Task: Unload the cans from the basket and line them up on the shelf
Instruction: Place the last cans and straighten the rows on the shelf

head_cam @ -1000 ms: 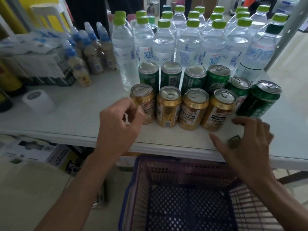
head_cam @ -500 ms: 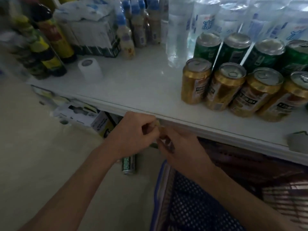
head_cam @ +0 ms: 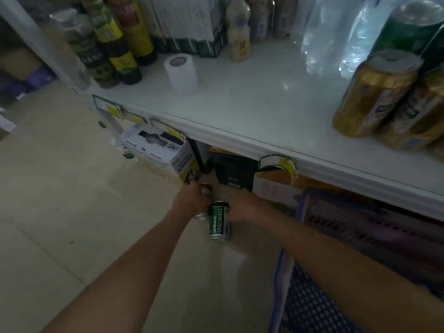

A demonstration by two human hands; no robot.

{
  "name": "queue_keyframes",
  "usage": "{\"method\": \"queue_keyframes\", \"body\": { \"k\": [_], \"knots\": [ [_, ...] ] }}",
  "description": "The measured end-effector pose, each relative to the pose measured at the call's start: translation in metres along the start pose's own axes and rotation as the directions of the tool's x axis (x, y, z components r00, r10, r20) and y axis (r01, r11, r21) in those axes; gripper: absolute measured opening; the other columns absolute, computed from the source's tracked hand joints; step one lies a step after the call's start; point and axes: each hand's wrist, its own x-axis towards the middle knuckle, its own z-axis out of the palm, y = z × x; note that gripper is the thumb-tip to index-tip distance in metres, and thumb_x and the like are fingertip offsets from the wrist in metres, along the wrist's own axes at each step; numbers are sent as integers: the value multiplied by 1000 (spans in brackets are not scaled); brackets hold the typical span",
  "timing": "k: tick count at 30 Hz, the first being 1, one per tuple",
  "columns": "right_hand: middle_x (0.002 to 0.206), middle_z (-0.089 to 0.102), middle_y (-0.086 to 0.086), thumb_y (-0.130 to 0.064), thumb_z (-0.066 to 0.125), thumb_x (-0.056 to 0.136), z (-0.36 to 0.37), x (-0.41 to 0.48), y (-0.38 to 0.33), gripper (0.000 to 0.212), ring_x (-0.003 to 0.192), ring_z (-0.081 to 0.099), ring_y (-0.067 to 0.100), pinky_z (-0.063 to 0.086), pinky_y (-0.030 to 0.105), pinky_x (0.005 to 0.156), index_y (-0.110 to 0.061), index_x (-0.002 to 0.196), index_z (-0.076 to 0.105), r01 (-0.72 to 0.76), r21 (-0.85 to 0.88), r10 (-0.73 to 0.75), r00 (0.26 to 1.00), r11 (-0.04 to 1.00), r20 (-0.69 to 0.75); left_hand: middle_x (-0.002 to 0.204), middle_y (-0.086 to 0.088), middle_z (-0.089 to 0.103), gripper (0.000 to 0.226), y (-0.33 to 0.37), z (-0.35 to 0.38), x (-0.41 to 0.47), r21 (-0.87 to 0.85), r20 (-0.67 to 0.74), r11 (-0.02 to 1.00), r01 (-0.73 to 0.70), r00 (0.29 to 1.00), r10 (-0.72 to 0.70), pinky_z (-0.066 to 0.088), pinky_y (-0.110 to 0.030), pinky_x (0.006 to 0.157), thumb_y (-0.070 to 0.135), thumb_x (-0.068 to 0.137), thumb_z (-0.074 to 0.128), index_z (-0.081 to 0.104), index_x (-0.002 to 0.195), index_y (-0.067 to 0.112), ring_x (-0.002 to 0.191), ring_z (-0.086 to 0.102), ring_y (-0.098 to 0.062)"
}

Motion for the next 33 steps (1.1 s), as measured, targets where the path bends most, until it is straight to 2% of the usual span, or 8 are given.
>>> {"method": "queue_keyframes", "body": {
  "k": [4,11,16,19,24,26,30,33],
  "knots": [
    [126,64,9,-41,63,94,43,53,-15,45,112,64,27,46,30,78,-13,128,63,-177,78,170,981,981,93,121,-22,60,50,-33,46,25,-63,-39,964,259,964,-262,50,-40,84,38,90,65,53,124,2,111,60,-37],
    [156,43,14,-34,56,100,106,84,-15,62,140,46,33,41,41,114,-9,154,39,-376,366,364,926,851,103,124,-23,62,36,-23,76,56,-118,-24,961,251,967,-255,51,-41,91,17,91,65,56,122,1,115,61,-39],
    [157,37,18,-32,64,97,89,81,-1,78,140,45,33,43,35,107,-1,158,25,-400,394,392,914,827,105,133,-23,56,53,-29,64,55,-190,47,934,303,953,-299,49,-43,98,18,86,73,52,132,2,121,56,-38],
    [145,50,16,-31,73,89,63,61,8,75,127,57,31,45,28,83,-3,150,40,-358,338,359,931,870,63,129,-23,58,62,-23,50,36,-287,13,907,309,948,-319,49,-42,96,29,81,79,52,129,1,119,57,-38],
    [133,61,12,-32,84,77,11,-5,13,74,118,63,28,53,29,81,-7,138,52,-154,403,176,984,902,-19,110,-24,68,77,2,-10,-15,-456,78,822,341,935,-345,57,-43,74,41,53,92,65,113,0,97,68,-36],
    [129,61,6,-34,87,74,-4,-38,14,81,116,63,25,53,29,75,-10,138,44,-37,532,89,993,846,-72,96,-21,72,56,17,-38,-36,-502,80,820,274,959,-272,60,-47,70,32,55,93,69,98,5,85,71,-35],
    [137,58,-8,-44,89,68,-31,-116,20,96,124,59,13,54,38,102,-26,144,34,201,649,-47,968,734,-247,77,-7,76,33,49,-88,-84,-586,114,805,90,993,-29,55,-32,52,13,66,91,73,94,14,64,71,-20],
    [139,58,-20,-43,89,72,-52,-178,30,92,125,58,0,53,29,103,-38,145,34,294,687,-39,932,664,-361,93,5,79,43,84,-113,-114,-631,171,775,-35,968,183,60,-37,73,17,64,91,74,104,22,82,75,-15]
  ]
}}
